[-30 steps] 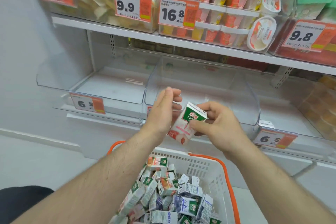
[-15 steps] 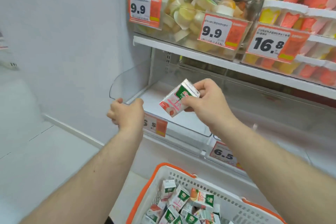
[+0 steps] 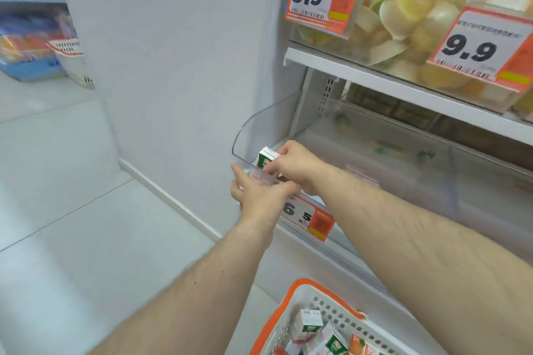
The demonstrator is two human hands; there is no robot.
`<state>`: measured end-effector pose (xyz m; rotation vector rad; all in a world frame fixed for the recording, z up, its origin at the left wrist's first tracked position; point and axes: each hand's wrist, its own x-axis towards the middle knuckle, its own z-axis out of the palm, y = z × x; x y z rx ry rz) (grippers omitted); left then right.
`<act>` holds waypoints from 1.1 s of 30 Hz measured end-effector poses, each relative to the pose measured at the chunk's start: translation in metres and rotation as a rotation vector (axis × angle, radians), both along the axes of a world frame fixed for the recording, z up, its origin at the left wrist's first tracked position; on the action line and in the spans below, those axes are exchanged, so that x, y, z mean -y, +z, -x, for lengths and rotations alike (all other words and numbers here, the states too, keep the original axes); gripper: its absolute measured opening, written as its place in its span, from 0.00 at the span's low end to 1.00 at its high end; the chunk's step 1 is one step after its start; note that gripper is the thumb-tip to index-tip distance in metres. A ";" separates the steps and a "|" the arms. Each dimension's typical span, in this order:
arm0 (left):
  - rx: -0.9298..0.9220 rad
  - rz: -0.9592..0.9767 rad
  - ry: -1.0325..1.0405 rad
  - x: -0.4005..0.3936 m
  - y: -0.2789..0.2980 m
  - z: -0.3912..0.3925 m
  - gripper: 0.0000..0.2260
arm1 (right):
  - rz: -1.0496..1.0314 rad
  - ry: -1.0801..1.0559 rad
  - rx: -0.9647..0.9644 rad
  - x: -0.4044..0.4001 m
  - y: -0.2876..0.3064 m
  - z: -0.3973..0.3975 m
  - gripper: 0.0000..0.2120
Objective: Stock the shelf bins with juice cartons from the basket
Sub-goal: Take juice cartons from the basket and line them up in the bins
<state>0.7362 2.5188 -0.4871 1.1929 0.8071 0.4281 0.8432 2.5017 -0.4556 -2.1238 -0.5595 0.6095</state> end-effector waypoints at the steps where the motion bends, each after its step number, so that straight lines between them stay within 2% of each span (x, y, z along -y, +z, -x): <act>1: 0.009 -0.006 -0.011 0.000 -0.001 0.001 0.57 | 0.009 0.032 -0.019 -0.004 0.000 0.001 0.11; 5: 0.039 -0.016 -0.060 0.001 0.000 0.007 0.56 | -0.001 0.112 -0.342 -0.009 0.011 0.004 0.05; 7: 0.035 -0.030 -0.064 -0.001 0.000 0.010 0.55 | 0.002 0.154 -0.419 -0.011 0.013 0.000 0.08; 13: 0.024 -0.052 -0.061 -0.002 -0.004 0.012 0.57 | 0.009 0.144 -0.439 -0.011 0.008 -0.004 0.07; 19: 0.078 -0.021 -0.014 -0.001 -0.006 0.009 0.56 | 0.033 0.179 -0.470 -0.009 0.009 -0.009 0.09; 24: 0.041 -0.071 -0.023 -0.001 -0.007 0.008 0.55 | 0.052 0.200 -0.490 -0.007 0.009 -0.007 0.10; 26: 0.041 -0.077 -0.043 -0.002 -0.006 0.010 0.55 | 0.036 0.142 -0.436 -0.002 0.012 -0.003 0.11; 28: 0.036 -0.100 -0.053 -0.003 -0.005 0.011 0.55 | 0.033 0.059 -0.250 0.008 0.016 0.001 0.11; 29: 0.005 -0.174 -0.046 -0.002 -0.005 0.011 0.55 | 0.020 0.024 -0.147 0.014 0.018 0.004 0.09; 31: -0.081 -0.476 -0.003 0.006 -0.003 0.015 0.55 | -0.032 -0.014 0.047 0.030 0.021 0.015 0.06; 33: -0.051 -0.828 0.058 0.019 -0.001 0.020 0.50 | -0.066 -0.054 0.294 0.053 0.024 0.030 0.08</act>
